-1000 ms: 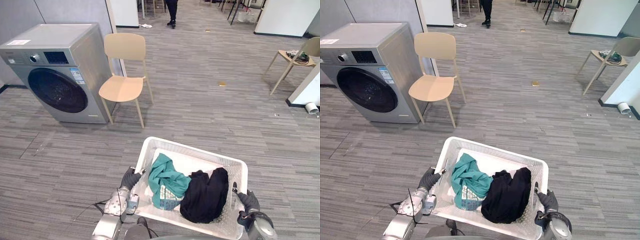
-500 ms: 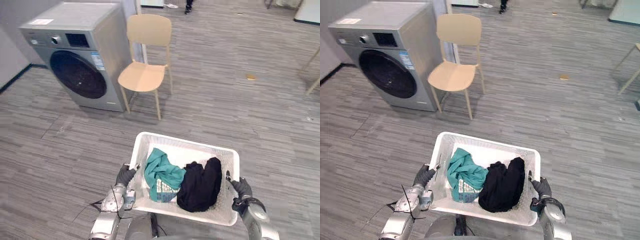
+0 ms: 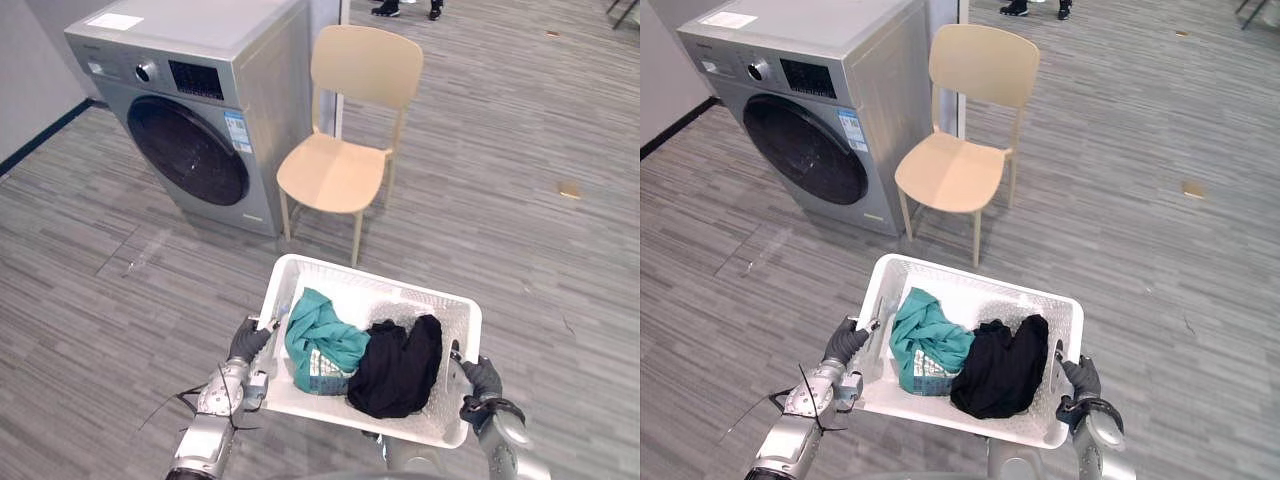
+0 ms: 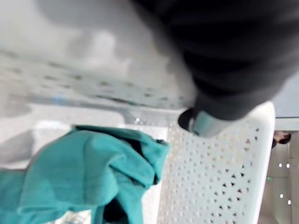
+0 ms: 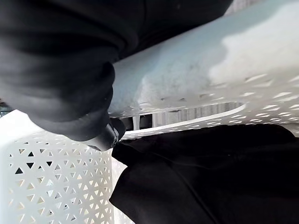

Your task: Pick up the laundry basket with both hands and put the clothes into the washing machine.

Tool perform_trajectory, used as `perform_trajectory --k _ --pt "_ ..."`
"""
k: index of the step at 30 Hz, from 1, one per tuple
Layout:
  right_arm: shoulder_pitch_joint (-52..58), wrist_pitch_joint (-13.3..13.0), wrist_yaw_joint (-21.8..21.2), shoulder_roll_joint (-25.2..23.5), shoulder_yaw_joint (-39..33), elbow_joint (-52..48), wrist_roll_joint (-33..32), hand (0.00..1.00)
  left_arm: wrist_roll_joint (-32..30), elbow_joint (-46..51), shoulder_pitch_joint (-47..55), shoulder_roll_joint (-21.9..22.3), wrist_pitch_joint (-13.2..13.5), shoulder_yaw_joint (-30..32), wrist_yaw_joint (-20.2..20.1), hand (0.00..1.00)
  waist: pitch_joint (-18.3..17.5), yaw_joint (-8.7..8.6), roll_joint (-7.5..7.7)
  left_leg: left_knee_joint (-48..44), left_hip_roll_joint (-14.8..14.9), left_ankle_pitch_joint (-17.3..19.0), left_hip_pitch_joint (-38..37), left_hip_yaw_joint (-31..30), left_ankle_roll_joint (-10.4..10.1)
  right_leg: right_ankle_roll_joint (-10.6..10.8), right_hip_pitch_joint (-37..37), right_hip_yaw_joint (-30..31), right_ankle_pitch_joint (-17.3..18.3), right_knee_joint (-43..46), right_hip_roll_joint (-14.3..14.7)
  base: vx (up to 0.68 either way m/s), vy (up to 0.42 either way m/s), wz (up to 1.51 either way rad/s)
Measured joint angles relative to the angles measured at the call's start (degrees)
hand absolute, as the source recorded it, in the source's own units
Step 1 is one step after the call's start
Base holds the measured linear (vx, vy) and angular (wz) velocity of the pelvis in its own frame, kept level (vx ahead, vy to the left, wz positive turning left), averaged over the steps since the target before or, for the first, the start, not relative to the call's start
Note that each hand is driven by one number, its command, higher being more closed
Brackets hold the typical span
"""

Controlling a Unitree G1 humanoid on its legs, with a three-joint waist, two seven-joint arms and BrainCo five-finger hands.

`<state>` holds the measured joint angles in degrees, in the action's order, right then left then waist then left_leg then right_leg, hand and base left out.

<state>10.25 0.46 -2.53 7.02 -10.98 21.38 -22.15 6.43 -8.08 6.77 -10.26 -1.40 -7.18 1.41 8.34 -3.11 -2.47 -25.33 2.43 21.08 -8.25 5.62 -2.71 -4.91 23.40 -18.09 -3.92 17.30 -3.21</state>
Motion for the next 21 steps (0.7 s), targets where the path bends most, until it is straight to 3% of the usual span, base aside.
perform_trajectory --k 1,2,3,4,5,8,9,10,11,12,13,14,15,17,18,20,21 --pt "0.24 0.03 -0.03 0.42 0.06 -0.5 -0.54 1.0 -0.38 -0.4 -0.43 0.33 -0.02 0.0 -0.19 1.0 1.0 0.12 -2.33 -18.57 4.58 -6.17 6.53 0.62 -4.59 -0.56 -4.27 -1.97 3.66 0.53 2.21 0.79 -0.045 0.21" --pt "0.53 0.24 0.1 0.94 0.78 -0.42 -1.03 1.0 -0.42 -1.16 0.12 0.64 -0.07 0.14 -0.21 1.0 1.49 1.54 -3.76 -34.89 9.39 -17.23 12.38 0.42 -7.16 -0.57 -9.9 -1.88 6.27 -0.6 5.12 0.79 -0.05 0.07" --pt "1.06 0.46 0.12 1.17 1.07 -0.37 -1.15 1.0 -0.42 -1.22 0.76 0.7 -0.09 0.19 -0.18 1.0 1.5 2.28 -4.27 -41.98 11.42 -17.61 14.35 0.04 -7.28 -0.67 -12.96 -1.46 7.15 -1.67 6.54 0.76 -0.016 -0.31" --pt "1.48 0.61 0.27 1.52 1.49 -0.35 -1.51 1.0 -0.38 -1.23 1.56 0.95 -0.09 0.28 -0.23 1.0 1.81 3.63 -4.16 -51.62 13.08 -16.47 18.15 0.19 -5.38 -0.96 -19.76 -0.02 7.73 -4.75 7.88 0.75 0.018 -0.38" --pt "1.15 0.56 0.3 1.59 1.54 -0.45 -1.79 1.0 -0.38 -0.93 1.9 1.09 -0.01 0.52 -0.56 1.0 2.56 4.52 -2.86 -54.99 13.09 -14.23 21.29 1.82 -1.83 -0.94 -26.0 2.48 7.74 -8.48 7.36 0.75 0.04 -0.37" --pt "-0.24 0.03 0.35 2.12 1.91 -0.4 -1.96 1.0 -0.33 0.28 2.11 1.49 0.7 1.45 -1.09 1.0 3.63 6.0 -0.37 -45.94 13.54 -11.18 29.91 5.76 1.59 -0.9 -33.56 6.9 7.75 -12.75 3.2 0.66 0.172 -0.62" --pt "-0.91 0.04 0.37 2.18 1.92 -0.32 -1.97 1.0 -0.33 0.43 2.0 1.66 0.7 1.73 -1.12 1.0 3.72 6.04 -0.49 -42.66 13.96 -11.05 31.57 5.77 1.49 -0.82 -34.31 7.66 7.8 -12.87 2.29 0.57 0.297 -0.76" --pt "-1.28 0.05 0.51 2.11 1.97 -0.3 -1.96 1.0 -0.33 0.36 1.59 1.71 0.65 2.08 -1.23 1.0 4.03 6.15 -0.07 -31.36 14.21 -11.17 32.84 6.13 1.3 -0.7 -36.28 8.54 7.86 -13.42 0.0 0.53 0.35 -0.62" --pt "-1.23 0.02 0.53 2.12 1.98 -0.41 -1.97 1.0 -0.33 0.38 1.56 1.67 0.67 2.1 -1.36 1.0 4.11 5.99 0.11 -19.21 13.9 -12.27 31.79 6.38 -0.33 0.36 -37.73 8.62 8.02 -13.51 -1.66 0.75 0.562 -0.74" --pt "-0.47 0.0 0.56 2.47 1.9 -1.42 -1.97 1.0 -0.33 0.6 1.59 1.98 0.67 1.91 -1.45 1.0 3.75 5.4 -0.47 2.49 13.19 -17.34 27.96 4.65 -3.88 5.58 -40.6 8.56 10.02 -13.5 -3.69 0.53 0.423 -0.53" --pt "-0.12 0.0 0.64 2.59 1.86 -1.84 -1.97 1.0 -0.33 0.6 1.59 2.04 0.67 1.75 -1.44 1.0 3.53 5.36 -0.82 5.47 13.26 -18.71 27.54 4.17 -3.89 6.87 -40.95 8.87 10.56 -13.53 -3.83 0.56 0.523 -0.56" --pt "1.11 -0.06 1.08 3.42 1.51 -3.61 -1.89 1.0 -0.25 0.68 1.59 2.42 0.76 0.93 -1.32 1.0 2.09 5.31 -2.57 7.63 13.49 -27.51 28.24 2.62 -2.98 11.57 -42.69 9.28 13.59 -13.42 -5.28 0.53 0.566 -0.52" --pt "0.03 0.09 1.2 1.16 1.12 -3.16 -1.25 1.0 -0.35 0.1 -0.35 0.99 0.35 1.18 -1.11 1.0 1.43 4.78 1.93 -0.76 10.7 -20.69 31.48 5.12 -0.67 14.21 -41.75 9.05 13.68 -12.78 -10.92 0.61 0.66 -0.56" --pt "-0.07 0.09 1.21 0.96 0.92 -4.29 -1.21 1.0 0.1 0.19 -1.19 0.25 0.44 0.99 -1.28 1.0 1.12 4.79 2.71 -4.37 9.24 -17.55 33.58 6.45 0.86 15.8 -39.49 9.24 11.19 -11.08 -13.27 0.39 0.462 -0.36" --pt "-0.08 0.1 1.23 0.27 -0.21 -4.8 -1.06 1.0 0.16 0.25 -1.97 0.28 0.46 0.28 -1.23 1.0 1.26 4.68 3.61 -6.43 7.73 -14.43 33.27 9.17 3.07 15.95 -36.56 10.0 8.29 -5.99 -16.68 0.34 0.412 -0.26" --pt "-0.2 0.19 1.23 0.41 -0.51 -4.79 -0.8 1.0 0.16 0.25 -2.22 0.09 0.45 -0.15 -1.14 1.0 1.3 4.36 3.57 -6.87 6.39 -12.07 31.27 10.91 4.74 15.04 -31.71 11.37 6.0 4.2 -19.25 0.4 0.479 -0.25" --pt "-0.31 0.22 1.25 0.11 -0.3 -4.78 -0.73 1.0 0.16 0.25 -2.25 -0.36 0.48 0.04 -0.9 1.0 1.41 4.12 3.38 -6.43 6.29 -11.62 29.51 12.1 5.43 15.03 -28.15 12.25 7.99 11.77 -19.21 0.38 0.451 -0.36"
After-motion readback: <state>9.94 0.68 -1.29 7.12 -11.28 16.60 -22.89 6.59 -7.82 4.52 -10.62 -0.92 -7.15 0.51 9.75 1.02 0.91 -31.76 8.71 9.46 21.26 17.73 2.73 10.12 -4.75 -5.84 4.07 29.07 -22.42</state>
